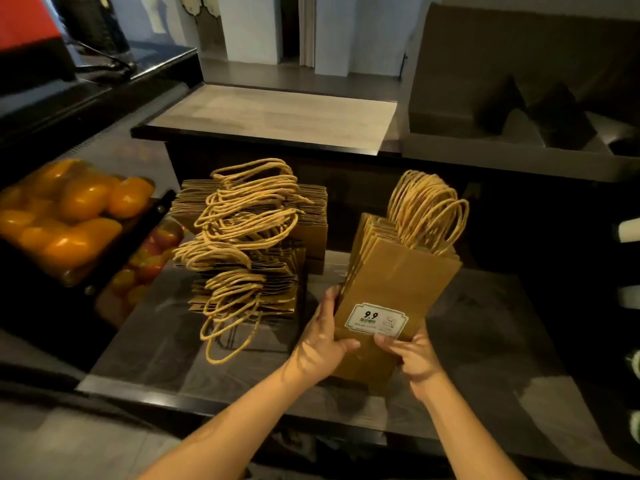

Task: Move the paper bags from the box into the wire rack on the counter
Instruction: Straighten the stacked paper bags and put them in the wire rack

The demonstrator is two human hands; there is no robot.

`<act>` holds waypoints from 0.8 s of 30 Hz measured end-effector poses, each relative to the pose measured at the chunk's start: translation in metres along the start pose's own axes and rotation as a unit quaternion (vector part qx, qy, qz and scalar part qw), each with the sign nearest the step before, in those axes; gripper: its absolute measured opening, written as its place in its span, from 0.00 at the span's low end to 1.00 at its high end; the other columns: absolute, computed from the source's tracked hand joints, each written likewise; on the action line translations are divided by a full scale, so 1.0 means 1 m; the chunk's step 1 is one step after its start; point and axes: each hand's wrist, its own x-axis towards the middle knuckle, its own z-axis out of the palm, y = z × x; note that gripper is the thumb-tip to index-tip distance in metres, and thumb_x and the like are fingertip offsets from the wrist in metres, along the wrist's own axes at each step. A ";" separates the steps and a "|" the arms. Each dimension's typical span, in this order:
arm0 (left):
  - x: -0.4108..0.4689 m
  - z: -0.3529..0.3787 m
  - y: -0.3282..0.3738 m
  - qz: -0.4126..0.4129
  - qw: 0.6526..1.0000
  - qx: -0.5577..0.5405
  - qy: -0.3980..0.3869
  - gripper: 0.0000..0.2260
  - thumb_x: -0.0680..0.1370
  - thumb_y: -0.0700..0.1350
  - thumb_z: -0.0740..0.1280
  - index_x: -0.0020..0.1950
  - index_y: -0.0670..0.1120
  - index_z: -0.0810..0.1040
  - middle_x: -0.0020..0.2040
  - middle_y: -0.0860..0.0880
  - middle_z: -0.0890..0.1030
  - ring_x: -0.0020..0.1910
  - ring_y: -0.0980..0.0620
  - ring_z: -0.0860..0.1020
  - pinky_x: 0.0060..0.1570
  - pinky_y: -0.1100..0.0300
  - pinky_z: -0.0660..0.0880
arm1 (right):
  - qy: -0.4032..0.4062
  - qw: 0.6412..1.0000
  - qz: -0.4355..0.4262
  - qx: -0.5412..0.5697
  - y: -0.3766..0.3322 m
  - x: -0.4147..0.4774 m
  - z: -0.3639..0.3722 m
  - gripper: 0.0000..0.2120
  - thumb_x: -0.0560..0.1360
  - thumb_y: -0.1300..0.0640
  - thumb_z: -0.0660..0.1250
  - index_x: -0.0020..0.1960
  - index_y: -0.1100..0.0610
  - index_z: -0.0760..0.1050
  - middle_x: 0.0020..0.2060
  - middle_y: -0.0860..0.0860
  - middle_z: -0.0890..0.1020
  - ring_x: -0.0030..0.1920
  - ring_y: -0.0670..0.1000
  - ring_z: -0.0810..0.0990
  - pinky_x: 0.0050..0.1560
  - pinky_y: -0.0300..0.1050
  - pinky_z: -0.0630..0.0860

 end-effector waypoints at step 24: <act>-0.010 -0.187 0.019 0.074 0.993 0.084 -0.021 0.34 0.74 0.51 0.71 0.76 0.51 0.59 0.70 0.55 0.69 0.67 0.57 0.70 0.67 0.58 0.68 | -0.039 0.978 -0.203 0.005 -0.028 0.005 0.127 0.34 0.67 0.77 0.71 0.60 0.44 0.69 0.52 0.42 0.81 0.51 0.41 0.82 0.47 0.37 0.79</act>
